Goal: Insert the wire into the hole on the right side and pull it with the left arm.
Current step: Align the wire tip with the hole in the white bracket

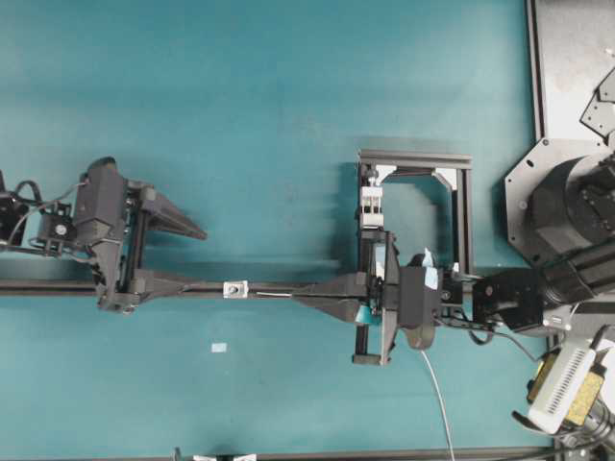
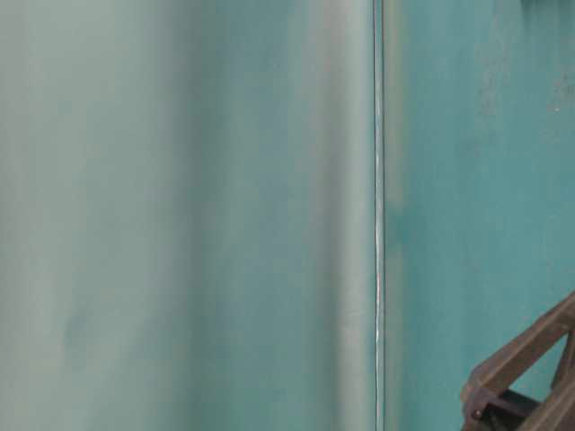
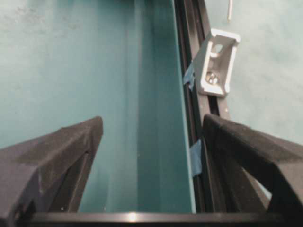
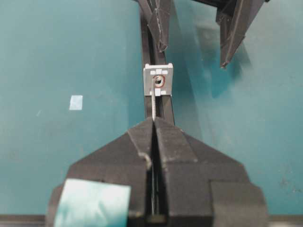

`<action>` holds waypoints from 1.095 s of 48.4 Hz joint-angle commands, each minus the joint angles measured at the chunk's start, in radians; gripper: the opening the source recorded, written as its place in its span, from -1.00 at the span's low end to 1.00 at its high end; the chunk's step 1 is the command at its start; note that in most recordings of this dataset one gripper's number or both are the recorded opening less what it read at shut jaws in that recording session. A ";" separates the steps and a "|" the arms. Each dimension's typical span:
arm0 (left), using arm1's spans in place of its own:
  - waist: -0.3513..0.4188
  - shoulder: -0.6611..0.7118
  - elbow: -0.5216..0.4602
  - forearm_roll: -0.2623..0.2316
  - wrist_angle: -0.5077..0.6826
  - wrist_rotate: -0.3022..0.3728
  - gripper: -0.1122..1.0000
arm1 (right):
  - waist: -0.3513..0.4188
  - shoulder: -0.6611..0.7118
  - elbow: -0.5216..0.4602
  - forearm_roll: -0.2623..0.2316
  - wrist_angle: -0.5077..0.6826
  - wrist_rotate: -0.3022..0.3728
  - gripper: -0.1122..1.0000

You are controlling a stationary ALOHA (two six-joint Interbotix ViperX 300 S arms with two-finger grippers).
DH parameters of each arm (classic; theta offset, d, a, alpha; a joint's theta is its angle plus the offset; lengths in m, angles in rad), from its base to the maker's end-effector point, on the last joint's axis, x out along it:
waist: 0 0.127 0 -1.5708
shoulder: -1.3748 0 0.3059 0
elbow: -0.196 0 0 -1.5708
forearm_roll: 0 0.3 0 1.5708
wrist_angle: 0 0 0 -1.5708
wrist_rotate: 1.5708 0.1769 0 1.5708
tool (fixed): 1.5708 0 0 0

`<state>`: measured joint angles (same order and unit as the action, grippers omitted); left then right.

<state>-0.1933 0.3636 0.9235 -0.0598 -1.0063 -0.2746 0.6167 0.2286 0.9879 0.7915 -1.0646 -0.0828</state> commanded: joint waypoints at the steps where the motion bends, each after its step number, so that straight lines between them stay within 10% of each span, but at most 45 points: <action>1: -0.012 0.000 -0.020 -0.002 -0.006 0.003 0.13 | 0.006 0.002 -0.015 0.015 -0.012 -0.002 -0.89; 53: -0.066 -0.054 -0.031 -0.002 0.000 0.015 0.12 | 0.009 0.058 -0.044 0.018 -0.066 -0.005 -0.89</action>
<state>-0.2562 0.3375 0.9066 -0.0629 -1.0032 -0.2623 0.6197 0.2991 0.9557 0.8207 -1.1183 -0.0874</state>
